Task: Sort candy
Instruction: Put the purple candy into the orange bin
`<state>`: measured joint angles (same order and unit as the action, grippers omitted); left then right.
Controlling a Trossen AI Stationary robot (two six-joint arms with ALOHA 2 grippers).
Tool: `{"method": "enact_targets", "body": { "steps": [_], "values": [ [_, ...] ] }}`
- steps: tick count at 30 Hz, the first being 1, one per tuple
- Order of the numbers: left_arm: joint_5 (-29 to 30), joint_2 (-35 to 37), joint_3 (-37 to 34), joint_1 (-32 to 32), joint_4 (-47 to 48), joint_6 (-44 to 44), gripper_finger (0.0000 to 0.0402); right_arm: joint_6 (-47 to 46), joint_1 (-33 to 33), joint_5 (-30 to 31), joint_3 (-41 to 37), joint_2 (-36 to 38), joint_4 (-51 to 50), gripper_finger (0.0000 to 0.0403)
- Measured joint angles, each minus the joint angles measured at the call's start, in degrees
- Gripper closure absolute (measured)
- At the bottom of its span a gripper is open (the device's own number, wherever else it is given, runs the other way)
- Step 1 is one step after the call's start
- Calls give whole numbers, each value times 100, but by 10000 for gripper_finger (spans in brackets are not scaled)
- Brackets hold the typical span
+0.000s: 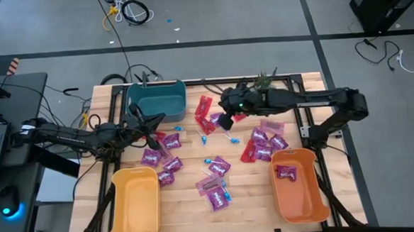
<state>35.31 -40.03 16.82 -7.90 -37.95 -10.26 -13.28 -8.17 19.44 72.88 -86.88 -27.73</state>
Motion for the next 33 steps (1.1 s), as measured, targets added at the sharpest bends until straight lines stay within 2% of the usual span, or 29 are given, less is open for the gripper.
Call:
{"method": "enact_targets", "body": {
  "steps": [11, 21, 33],
  "values": [
    [2, 0, 0, 0, 17, -72, 396, -118, -190, -4, 0, -942, 271, 402],
    [2, 0, 0, 0, 28, -109, 396, -347, -336, -370, -2, -1243, 465, 396],
    [4, -9, 0, 0, 291, -105, 396, 314, -234, -349, -2, -1636, 703, 341]
  ]
}}
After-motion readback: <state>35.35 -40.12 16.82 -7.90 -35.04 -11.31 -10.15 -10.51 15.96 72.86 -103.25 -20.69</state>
